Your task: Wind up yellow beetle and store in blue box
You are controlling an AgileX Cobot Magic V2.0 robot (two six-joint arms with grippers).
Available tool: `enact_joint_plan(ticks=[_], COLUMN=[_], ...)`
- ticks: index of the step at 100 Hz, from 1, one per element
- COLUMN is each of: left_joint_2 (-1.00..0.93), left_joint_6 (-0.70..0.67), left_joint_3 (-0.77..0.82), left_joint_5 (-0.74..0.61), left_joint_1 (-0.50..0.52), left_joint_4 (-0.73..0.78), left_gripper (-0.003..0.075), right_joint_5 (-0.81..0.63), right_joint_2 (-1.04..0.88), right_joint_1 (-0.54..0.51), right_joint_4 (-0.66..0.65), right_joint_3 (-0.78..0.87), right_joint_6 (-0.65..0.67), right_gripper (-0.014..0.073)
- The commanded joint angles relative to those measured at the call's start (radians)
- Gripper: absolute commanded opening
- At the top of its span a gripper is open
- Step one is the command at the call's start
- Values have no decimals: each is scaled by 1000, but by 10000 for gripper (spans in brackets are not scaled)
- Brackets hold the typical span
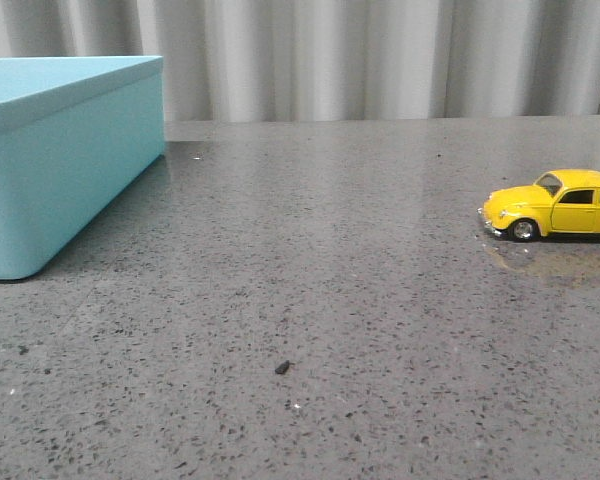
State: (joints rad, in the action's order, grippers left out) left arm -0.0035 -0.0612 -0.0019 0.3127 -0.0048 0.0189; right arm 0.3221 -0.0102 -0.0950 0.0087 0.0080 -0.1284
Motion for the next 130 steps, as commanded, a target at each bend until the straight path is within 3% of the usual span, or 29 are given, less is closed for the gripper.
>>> enact_joint_plan(ticks=[1,60,130], left_joint_2=[-31,-31,-31], left_joint_6=[-6,-6,-6], left_joint_3=[27,27,27], left_joint_5=[-112,-175,-224], left_joint_1=[-6,-6,-6], left_joint_4=[0,-19,-19], left_gripper=[-21,-21,-21], right_joint_5=[-56,-111,-275], right_joint_2=[-21,-21,-21], right_joint_1=[-5,-5,-5], right_joint_4=[-15,11,23], right_joint_3=[23,23,23], right_joint_6=[-2,-2,-2], right_gripper=[-69,-69,-69])
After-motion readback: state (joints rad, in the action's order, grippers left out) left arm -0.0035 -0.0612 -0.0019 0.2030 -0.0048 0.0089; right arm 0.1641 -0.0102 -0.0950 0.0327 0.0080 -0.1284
